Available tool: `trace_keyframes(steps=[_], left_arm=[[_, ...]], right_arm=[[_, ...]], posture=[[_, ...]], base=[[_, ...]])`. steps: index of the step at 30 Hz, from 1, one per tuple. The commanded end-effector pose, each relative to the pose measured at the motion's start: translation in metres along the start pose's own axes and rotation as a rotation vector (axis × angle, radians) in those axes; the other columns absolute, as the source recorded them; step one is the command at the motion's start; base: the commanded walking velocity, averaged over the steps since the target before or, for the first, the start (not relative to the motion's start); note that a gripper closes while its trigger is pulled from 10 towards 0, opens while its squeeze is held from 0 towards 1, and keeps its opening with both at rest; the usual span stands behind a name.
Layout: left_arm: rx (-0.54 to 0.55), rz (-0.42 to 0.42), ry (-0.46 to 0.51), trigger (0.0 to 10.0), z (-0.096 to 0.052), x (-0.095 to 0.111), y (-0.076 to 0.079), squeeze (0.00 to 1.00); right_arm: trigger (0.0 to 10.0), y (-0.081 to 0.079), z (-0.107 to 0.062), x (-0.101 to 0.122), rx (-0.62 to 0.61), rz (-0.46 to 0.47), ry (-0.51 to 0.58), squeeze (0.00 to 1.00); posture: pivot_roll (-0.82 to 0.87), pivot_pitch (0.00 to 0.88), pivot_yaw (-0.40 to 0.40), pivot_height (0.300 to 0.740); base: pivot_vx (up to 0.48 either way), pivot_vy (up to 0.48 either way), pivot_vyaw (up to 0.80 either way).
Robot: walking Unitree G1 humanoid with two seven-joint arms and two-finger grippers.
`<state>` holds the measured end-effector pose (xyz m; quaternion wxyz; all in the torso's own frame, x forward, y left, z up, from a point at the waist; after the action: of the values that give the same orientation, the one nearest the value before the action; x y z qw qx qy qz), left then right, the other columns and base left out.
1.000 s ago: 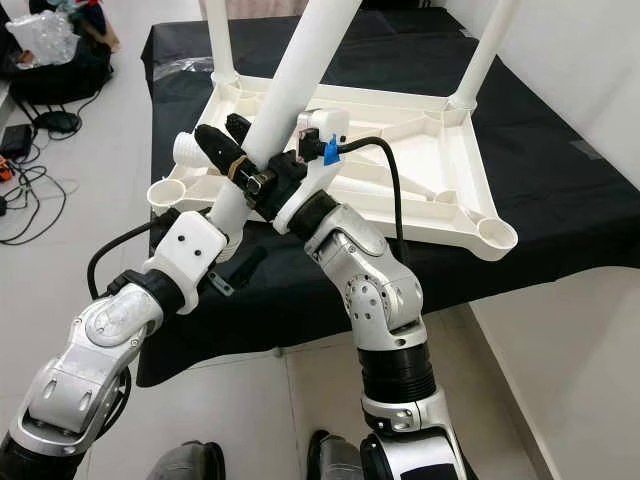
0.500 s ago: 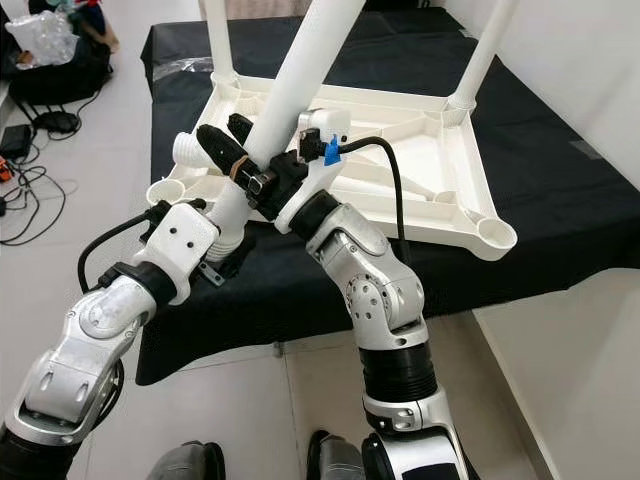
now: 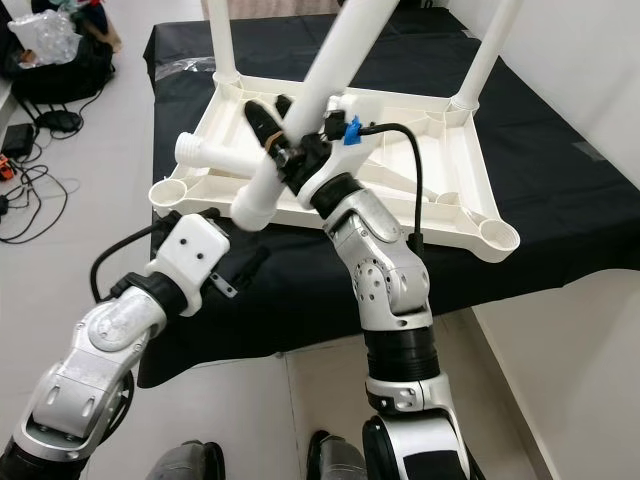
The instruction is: Building children table
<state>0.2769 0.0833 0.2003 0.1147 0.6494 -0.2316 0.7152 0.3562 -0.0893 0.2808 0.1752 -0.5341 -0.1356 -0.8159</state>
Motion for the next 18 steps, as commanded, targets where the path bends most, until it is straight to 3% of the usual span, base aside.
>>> trace_keyframes(steps=[1, 2, 4, 7, 9, 11, 14, 18], left_arm=[[0.024, -0.017, -0.003, 10.0, -0.004, -0.002, 0.002, 0.0], [0.047, -0.035, -0.005, 10.0, -0.006, -0.003, 0.002, 0.0], [0.047, -0.035, -0.005, 10.0, -0.006, -0.003, 0.002, 0.0], [0.095, -0.07, 0.001, 10.0, -0.012, -0.006, 0.002, 0.0], [0.095, -0.07, 0.001, 10.0, -0.012, -0.006, 0.002, 0.0], [0.146, -0.109, 0.028, 10.0, -0.018, -0.005, 0.002, 0.0], [0.23, -0.154, 0.049, 10.0, -0.022, -0.003, -0.005, 0.0], [0.28, -0.152, 0.049, 10.0, -0.026, -0.003, -0.01, 0.0]], right_arm=[[4.9, 0.021, -0.002, 0.004, -0.122, -0.097, 0.008, 0.0], [9.6, 0.028, -0.004, 0.005, -0.153, -0.157, 0.007, 0.0], [9.6, 0.028, -0.004, 0.005, -0.153, -0.157, 0.007, 0.0], [10.0, 0.035, -0.013, 0.006, -0.181, -0.276, 0.002, 0.0], [10.0, 0.035, -0.013, 0.006, -0.181, -0.276, 0.002, 0.0], [10.0, 0.032, -0.029, 0.004, -0.178, -0.358, 0.003, 0.0], [10.0, 0.027, -0.042, -0.003, -0.195, -0.354, -0.021, 0.0], [10.0, 0.023, -0.047, -0.008, -0.202, -0.319, -0.029, 0.0]], posture=[[0.01, 0.132, -0.038, 0.74], [0.01, 0.132, -0.038, 0.74], [0.01, 0.132, -0.038, 0.74], [0.0, 0.116, -0.039, 0.74], [0.0, 0.116, -0.039, 0.74], [0.01, 0.104, -0.044, 0.74], [0.01, 0.094, -0.044, 0.74], [0.01, 0.087, -0.045, 0.74]], base=[[0.0, 0.0, 0.0], [0.0, 0.0, 0.0], [0.0, 0.0, 0.0], [0.0, 0.0, 0.0], [0.0, 0.0, 0.0], [0.0, 0.0, 0.0], [0.0, 0.0, 0.0], [0.0, 0.0, 0.0]])
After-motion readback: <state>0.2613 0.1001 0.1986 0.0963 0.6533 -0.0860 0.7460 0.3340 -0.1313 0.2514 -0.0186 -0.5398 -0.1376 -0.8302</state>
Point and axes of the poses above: a point about 5 cm out from each wrist's last joint towards the gripper, its own z axis pointing out of the wrist towards the gripper, its own x axis along the axis of the wrist's last joint, y = z × x, the point moved 2 cm from there along z, pointing out of the wrist towards the gripper, and after that the axes turned 15 degrees about -z, right-handed, at the moved point
